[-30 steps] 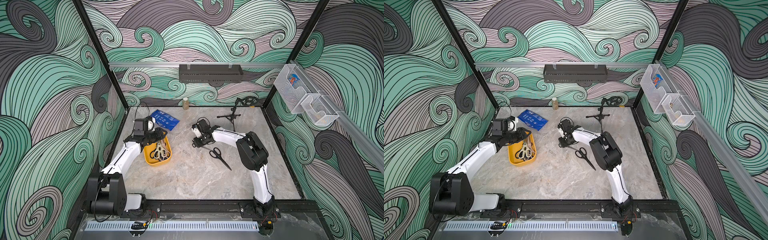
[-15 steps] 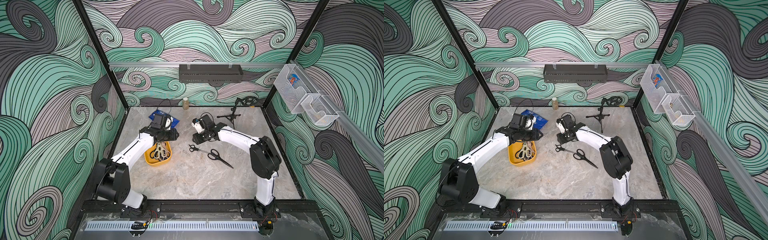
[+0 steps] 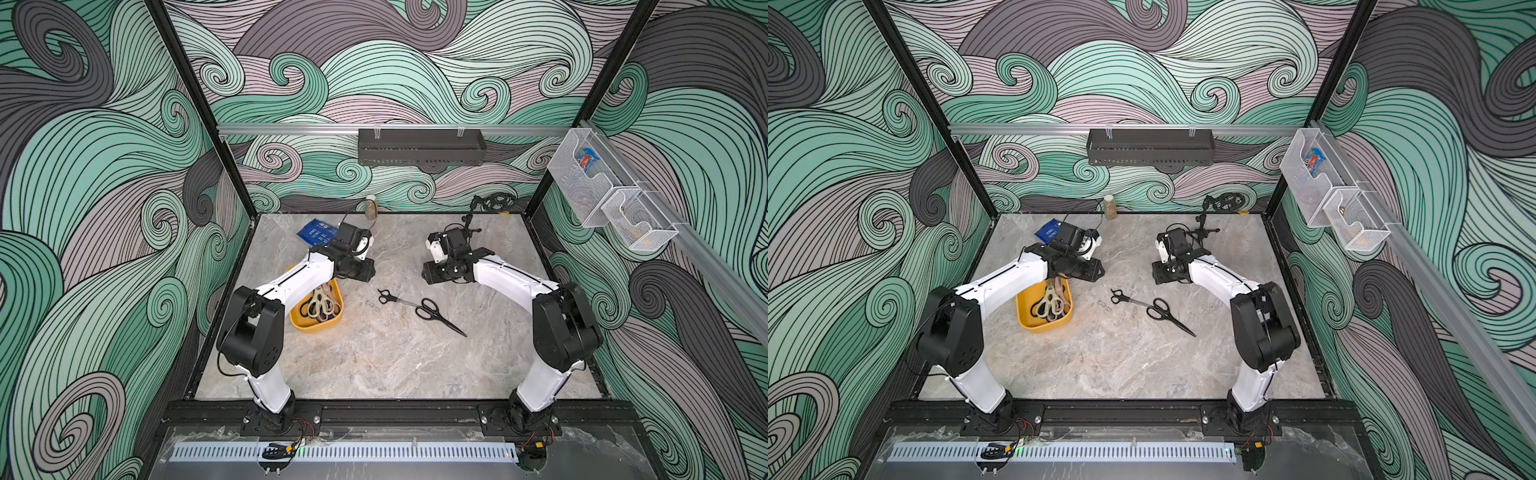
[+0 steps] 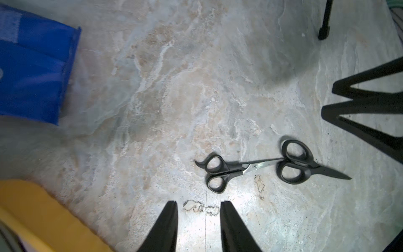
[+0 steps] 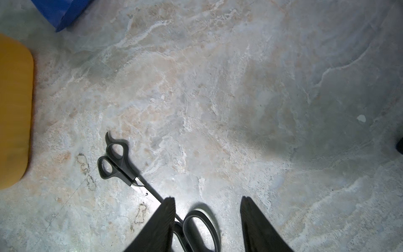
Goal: Put the scissors into the storage box
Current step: Pick up the scissors from the center of the board.
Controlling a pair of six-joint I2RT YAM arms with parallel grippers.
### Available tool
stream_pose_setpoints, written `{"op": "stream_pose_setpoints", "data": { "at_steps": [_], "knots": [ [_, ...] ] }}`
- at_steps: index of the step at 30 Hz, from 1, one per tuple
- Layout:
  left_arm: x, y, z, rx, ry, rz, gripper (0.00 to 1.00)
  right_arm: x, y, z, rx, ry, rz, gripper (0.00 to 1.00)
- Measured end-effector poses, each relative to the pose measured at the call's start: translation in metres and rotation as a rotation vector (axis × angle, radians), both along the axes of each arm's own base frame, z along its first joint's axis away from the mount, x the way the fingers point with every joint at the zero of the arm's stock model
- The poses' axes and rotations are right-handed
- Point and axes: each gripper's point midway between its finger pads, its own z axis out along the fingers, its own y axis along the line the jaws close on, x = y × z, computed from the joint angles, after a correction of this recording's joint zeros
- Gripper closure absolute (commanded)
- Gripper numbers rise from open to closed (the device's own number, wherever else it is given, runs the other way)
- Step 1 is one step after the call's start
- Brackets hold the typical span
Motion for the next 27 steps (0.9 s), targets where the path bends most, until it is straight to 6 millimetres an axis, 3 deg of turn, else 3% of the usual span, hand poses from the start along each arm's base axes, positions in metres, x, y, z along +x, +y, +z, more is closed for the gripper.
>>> {"op": "stream_pose_setpoints", "data": {
  "at_steps": [6, 13, 20, 27],
  "knots": [
    [-0.007, -0.028, -0.027, 0.052, -0.006, -0.142, 0.68, -0.006, -0.015, 0.001, 0.01, -0.008, -0.026, 0.47],
    [-0.008, -0.033, -0.069, 0.134, 0.033, -0.195, 0.69, -0.007, -0.025, 0.004, 0.034, -0.023, -0.047, 0.47],
    [0.012, -0.039, -0.074, 0.166, 0.003, -0.194, 0.69, -0.005, -0.029, 0.003, 0.05, -0.022, -0.054, 0.47],
    [0.011, -0.039, -0.08, 0.194, -0.001, -0.207, 0.71, -0.002, -0.03, 0.005, 0.059, -0.028, -0.059, 0.47]
  ]
}}
